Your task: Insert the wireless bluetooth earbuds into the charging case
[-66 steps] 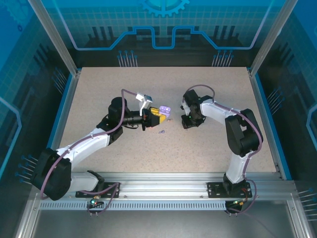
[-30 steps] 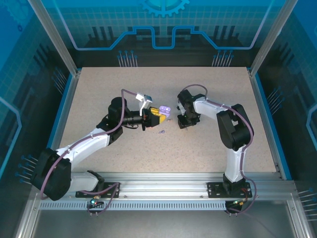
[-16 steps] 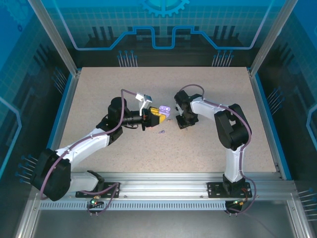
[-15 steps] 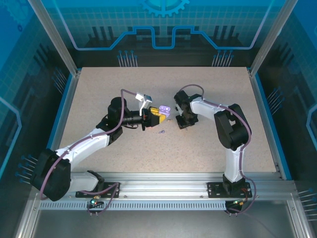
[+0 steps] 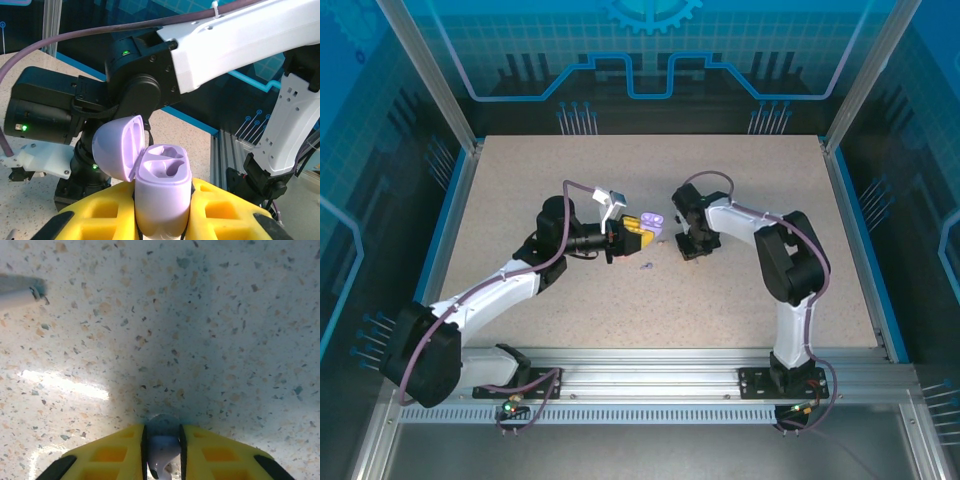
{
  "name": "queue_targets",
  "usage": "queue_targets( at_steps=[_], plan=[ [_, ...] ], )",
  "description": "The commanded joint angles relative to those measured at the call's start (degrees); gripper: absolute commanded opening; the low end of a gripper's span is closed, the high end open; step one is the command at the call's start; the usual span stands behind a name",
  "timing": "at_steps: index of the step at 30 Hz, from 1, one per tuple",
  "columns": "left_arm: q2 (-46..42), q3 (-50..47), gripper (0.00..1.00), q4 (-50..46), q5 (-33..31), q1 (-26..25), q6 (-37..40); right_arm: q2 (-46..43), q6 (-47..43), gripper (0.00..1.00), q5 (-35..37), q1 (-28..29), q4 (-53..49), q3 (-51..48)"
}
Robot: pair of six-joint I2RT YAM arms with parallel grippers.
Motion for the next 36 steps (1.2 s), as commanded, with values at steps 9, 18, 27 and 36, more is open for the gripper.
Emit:
queue_targets(
  at_steps=[9,18,27,36],
  plan=[
    [0.50,-1.18,0.04,-0.46,-5.34,0.33,0.35,-10.59,2.37,0.22,-7.31,-5.27,6.50,-7.15],
    [4.53,-1.17,0.04,0.44,-11.13,0.42,-1.94,-21.27,3.98,0.21,-15.13,-7.55,11.88,-11.27],
    [9.03,-0.74,0.04,2.00,-15.80,0.42,-6.11,-29.16,6.14,0.22,-22.68,-8.26,17.17,-12.94],
    [12.20,-1.04,0.03,5.47,-16.78,-0.44,-7.98,-33.44,9.21,0.22,-30.04,-8.04,22.50,-13.55]
  ],
)
